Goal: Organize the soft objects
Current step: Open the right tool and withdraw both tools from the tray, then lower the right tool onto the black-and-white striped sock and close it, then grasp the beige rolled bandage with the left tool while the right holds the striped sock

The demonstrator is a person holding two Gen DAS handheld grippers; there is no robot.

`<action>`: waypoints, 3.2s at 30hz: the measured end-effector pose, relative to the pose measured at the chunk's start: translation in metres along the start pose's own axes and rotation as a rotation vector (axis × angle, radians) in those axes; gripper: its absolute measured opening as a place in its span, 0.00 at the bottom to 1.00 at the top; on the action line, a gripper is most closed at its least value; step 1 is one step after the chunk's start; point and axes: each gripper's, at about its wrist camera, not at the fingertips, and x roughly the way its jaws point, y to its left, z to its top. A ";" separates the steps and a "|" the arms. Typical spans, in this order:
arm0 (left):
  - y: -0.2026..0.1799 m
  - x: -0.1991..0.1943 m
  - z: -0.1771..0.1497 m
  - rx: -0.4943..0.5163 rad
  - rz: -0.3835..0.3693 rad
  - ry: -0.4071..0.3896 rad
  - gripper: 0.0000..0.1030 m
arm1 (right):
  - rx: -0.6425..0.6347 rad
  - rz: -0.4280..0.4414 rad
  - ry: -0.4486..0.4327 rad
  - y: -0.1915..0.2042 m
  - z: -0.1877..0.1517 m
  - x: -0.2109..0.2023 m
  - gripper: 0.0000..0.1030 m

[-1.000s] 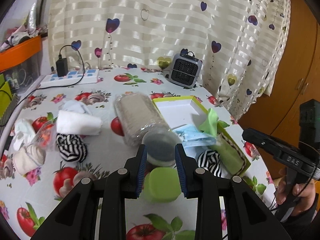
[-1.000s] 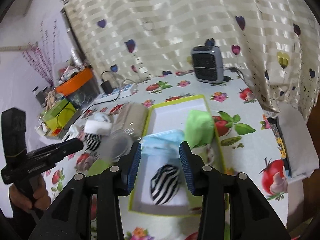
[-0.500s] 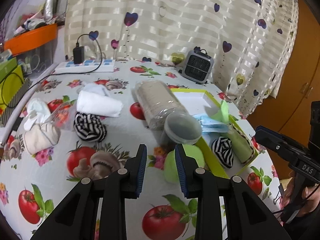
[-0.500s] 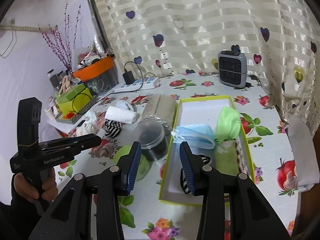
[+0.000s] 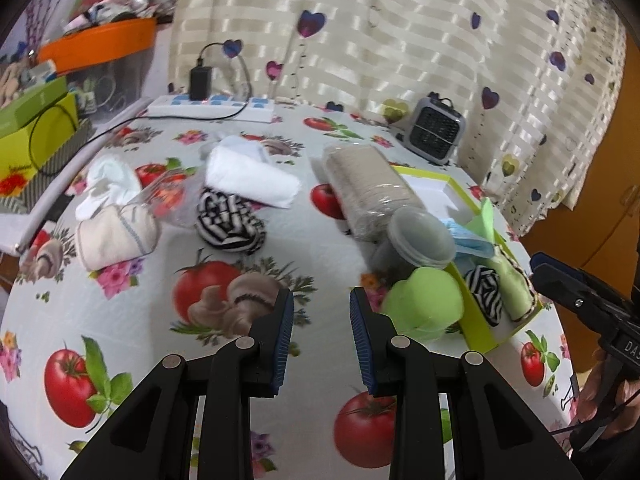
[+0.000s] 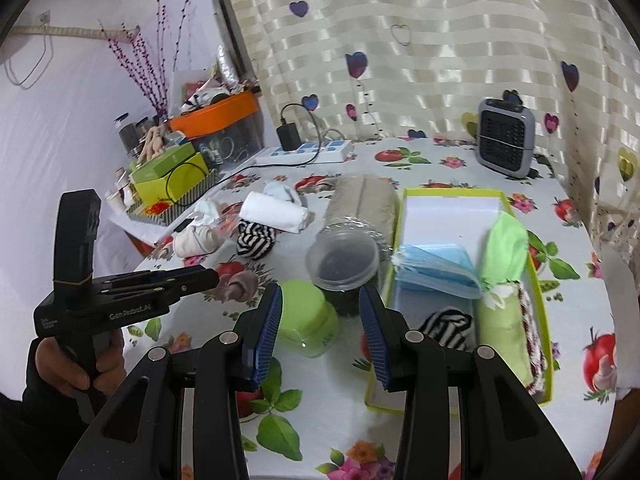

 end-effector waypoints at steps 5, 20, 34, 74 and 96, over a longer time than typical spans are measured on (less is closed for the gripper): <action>0.029 -0.006 0.001 -0.055 0.041 -0.017 0.27 | -0.051 0.021 0.012 0.014 0.010 0.009 0.40; 0.116 -0.011 0.011 -0.209 0.160 -0.033 0.28 | -0.328 0.097 0.136 0.078 0.069 0.081 0.40; 0.180 -0.006 0.027 -0.312 0.225 -0.073 0.38 | -0.437 0.089 0.470 0.122 0.076 0.213 0.40; 0.132 0.035 0.027 0.000 -0.010 0.056 0.46 | -0.301 0.075 0.504 0.093 0.055 0.207 0.13; 0.096 0.053 0.015 -0.019 0.041 0.076 0.42 | -0.128 0.151 0.252 0.077 0.048 0.118 0.13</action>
